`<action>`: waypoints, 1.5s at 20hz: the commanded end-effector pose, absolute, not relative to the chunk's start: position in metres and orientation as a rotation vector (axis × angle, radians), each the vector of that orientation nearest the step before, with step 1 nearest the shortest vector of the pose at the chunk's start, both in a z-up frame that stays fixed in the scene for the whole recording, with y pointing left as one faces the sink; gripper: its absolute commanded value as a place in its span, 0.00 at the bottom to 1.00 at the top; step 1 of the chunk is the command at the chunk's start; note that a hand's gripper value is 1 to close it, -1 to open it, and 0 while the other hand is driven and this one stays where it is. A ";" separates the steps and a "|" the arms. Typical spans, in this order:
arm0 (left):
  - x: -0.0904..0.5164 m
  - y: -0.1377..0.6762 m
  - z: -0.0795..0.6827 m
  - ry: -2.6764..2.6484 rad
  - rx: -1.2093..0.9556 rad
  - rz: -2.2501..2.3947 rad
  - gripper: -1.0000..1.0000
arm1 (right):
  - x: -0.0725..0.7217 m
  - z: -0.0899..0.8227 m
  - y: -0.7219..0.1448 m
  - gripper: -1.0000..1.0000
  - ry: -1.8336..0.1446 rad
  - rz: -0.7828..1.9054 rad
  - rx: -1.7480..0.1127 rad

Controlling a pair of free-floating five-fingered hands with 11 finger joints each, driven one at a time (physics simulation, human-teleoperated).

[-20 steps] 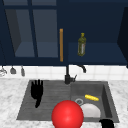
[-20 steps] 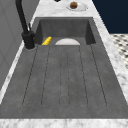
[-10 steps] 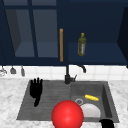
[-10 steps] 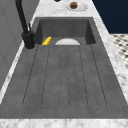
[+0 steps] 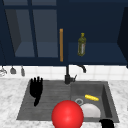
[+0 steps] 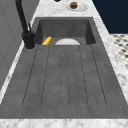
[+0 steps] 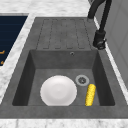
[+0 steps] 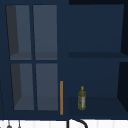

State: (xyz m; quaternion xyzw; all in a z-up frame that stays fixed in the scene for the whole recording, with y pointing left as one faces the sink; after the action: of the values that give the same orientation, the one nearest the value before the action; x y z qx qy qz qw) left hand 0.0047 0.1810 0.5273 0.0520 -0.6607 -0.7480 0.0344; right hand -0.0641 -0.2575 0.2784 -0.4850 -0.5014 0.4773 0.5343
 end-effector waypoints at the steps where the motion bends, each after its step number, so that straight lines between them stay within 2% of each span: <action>1: -0.002 0.170 0.527 -1.999 0.179 -2.379 0.00 | -0.064 0.278 -0.257 0.50 -1.195 1.137 -1.156; 6: 0.005 0.173 0.528 -2.031 0.161 -2.304 0.00 | -0.064 0.278 -0.257 0.50 -1.195 1.137 -1.156; 30: 0.013 0.169 0.570 -2.107 0.009 -2.550 0.00 | -0.064 0.278 -0.257 0.50 -1.195 1.137 -1.156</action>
State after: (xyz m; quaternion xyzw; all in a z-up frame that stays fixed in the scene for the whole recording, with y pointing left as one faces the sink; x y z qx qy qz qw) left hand 0.0140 0.1691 0.5626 0.0256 -0.6582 -0.7518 -0.0311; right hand -0.0641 -0.2575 0.2784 -0.4850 -0.5014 0.4773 0.5343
